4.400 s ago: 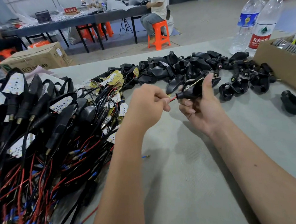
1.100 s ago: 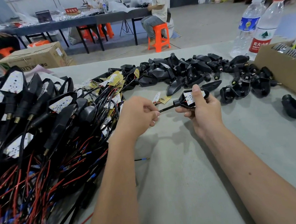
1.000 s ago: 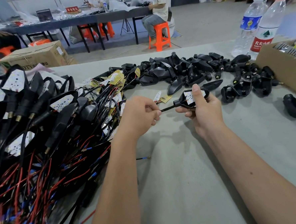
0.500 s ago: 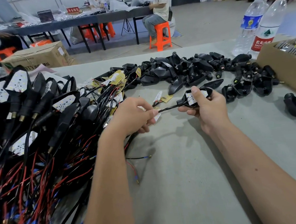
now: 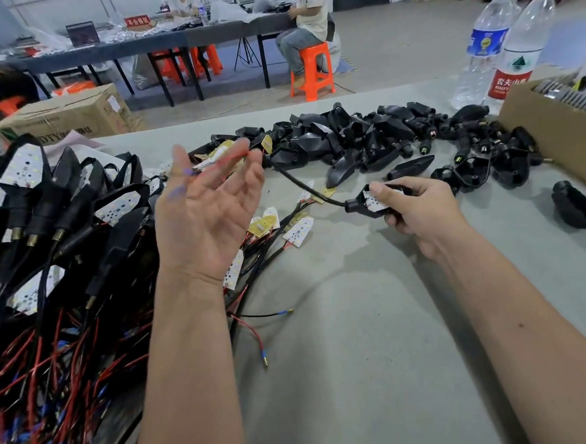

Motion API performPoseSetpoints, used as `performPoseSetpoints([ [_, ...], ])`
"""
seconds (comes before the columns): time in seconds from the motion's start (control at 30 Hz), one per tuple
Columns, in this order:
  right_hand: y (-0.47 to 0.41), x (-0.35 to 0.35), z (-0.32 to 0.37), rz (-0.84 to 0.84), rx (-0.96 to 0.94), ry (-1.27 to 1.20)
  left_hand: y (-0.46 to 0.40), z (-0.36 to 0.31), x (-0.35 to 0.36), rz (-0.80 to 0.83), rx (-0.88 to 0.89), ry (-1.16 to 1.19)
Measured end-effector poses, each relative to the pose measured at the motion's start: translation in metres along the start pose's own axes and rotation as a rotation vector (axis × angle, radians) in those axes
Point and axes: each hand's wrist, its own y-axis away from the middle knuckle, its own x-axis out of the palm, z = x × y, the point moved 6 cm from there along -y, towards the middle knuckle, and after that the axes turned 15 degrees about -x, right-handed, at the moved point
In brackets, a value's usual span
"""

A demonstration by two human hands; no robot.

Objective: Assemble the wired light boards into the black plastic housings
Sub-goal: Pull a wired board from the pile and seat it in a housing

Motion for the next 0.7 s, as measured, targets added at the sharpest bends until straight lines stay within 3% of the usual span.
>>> performPoseSetpoints([
  [0.1, 0.002, 0.0, 0.0, 0.072, 0.025, 0.087, -0.005, 0.01, 0.013, 0.112, 0.046, 0.141],
  [0.17, 0.004, 0.001, -0.002, 0.137, 0.068, 0.158, -0.01, 0.014, 0.012, 0.06, 0.105, 0.12],
  [0.33, 0.007, -0.005, -0.001, 0.324, 0.183, 0.163, -0.019, 0.009, 0.008, -0.419, 0.372, -0.574],
  [0.47, 0.007, -0.009, 0.006, 0.44, 0.126, 0.306, -0.019, 0.001, 0.007, -0.673, 0.537, -0.763],
  [0.53, 0.006, -0.011, 0.008, 0.458, 0.097, 0.381, -0.03, -0.002, 0.018, -0.796, 0.604, -0.979],
  [0.6, 0.008, -0.012, 0.009, 0.506, 0.109, 0.402, -0.052, 0.007, 0.036, -0.81, 0.546, -1.193],
  [0.7, 0.012, -0.012, 0.012, 0.6, 0.127, 0.41, -0.087, 0.045, 0.057, -0.612, 0.296, -1.459],
])
